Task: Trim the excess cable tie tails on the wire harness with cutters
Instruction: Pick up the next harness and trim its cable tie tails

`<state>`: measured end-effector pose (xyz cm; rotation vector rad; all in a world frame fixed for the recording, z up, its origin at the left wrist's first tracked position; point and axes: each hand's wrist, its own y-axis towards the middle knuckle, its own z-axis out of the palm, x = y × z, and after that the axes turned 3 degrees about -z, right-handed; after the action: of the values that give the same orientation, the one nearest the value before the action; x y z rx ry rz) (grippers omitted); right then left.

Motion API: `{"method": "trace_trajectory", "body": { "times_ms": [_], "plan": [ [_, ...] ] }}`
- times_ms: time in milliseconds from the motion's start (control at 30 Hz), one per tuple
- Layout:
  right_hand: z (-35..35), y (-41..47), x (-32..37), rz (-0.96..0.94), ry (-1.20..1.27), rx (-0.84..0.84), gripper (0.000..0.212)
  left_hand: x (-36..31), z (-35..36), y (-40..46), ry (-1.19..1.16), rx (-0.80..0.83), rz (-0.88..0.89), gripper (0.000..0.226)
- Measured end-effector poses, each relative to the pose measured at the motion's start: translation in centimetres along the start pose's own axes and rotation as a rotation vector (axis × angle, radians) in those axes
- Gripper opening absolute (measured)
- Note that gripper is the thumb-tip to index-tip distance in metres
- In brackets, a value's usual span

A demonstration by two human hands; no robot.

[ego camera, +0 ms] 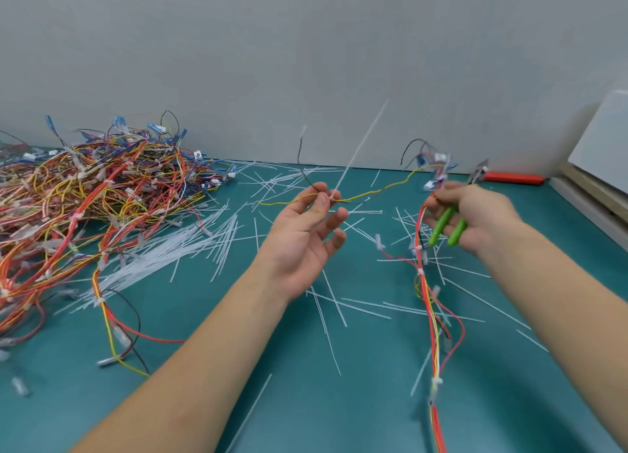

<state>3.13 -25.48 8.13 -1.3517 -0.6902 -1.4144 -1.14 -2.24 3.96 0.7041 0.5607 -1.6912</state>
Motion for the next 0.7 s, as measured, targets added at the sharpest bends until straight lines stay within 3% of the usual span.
{"method": "trace_trajectory", "body": {
  "times_ms": [100,333,400,567,700],
  "plan": [
    [0.3,-0.2,-1.4,0.023,-0.172,0.046,0.018,0.1,-0.2,0.1,0.091,-0.098,0.054,0.013],
    [-0.9,-2.1,-0.6,-0.228,-0.259,0.052,0.009,0.8,-0.3,0.5,0.137,-0.197,0.069,0.012],
    [-1.6,-3.0,-0.4,-0.134,-0.156,0.181,0.014,1.0,-0.2,0.5,0.139,-0.211,0.075,0.011],
    [-3.8,-4.0,-1.1,0.271,0.114,0.716,0.059,0.9,-0.2,0.5,0.092,-0.210,0.105,0.010],
    [-4.9,-4.8,-2.0,0.342,0.123,0.879,0.075,1.2,-0.1,0.4,0.120,-0.229,0.088,0.011]
  ]
}}
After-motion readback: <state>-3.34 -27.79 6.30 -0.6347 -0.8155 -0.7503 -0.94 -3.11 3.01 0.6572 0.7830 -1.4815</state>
